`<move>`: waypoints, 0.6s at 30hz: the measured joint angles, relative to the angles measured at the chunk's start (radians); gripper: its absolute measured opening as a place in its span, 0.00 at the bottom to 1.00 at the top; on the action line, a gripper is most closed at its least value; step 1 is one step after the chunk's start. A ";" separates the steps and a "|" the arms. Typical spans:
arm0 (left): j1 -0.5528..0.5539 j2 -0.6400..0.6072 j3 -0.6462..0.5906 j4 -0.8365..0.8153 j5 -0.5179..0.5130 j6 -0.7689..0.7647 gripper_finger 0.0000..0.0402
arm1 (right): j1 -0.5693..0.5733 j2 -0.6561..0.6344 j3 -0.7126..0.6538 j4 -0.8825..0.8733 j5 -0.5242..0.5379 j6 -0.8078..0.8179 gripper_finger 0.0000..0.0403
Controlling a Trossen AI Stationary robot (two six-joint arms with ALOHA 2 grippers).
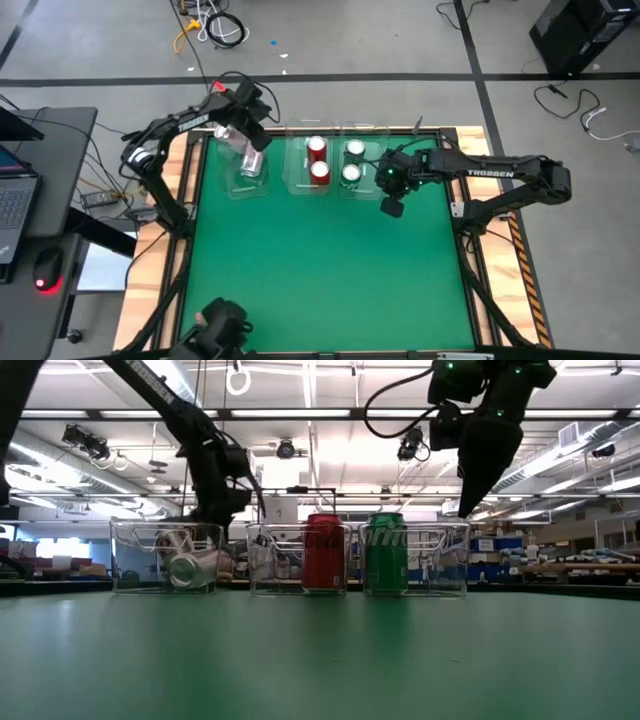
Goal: Sort soda cans
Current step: Adjust the bottom red-silver soda can
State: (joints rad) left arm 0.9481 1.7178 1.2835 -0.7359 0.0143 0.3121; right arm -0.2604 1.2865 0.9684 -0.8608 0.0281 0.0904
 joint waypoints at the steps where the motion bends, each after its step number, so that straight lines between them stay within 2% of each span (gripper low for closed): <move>1: 0.000 0.015 0.008 -0.025 -0.032 0.010 0.09 | 0.003 0.000 0.000 0.000 0.000 0.001 0.00; 5: 0.000 0.051 0.014 -0.039 -0.100 0.027 0.09 | 0.011 0.000 0.000 0.000 0.000 0.002 0.00; 11: -0.007 0.070 0.015 -0.085 -0.063 0.076 0.02 | 0.012 0.000 0.000 0.000 0.000 -0.003 0.00; 18: -0.035 0.067 0.015 -0.142 -0.037 0.078 0.01 | 0.012 0.000 0.000 0.001 0.000 -0.008 0.00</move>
State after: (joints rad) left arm 0.9132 1.7851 1.2987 -0.8777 -0.0228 0.3897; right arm -0.2485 1.2869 0.9684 -0.8602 0.0282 0.0826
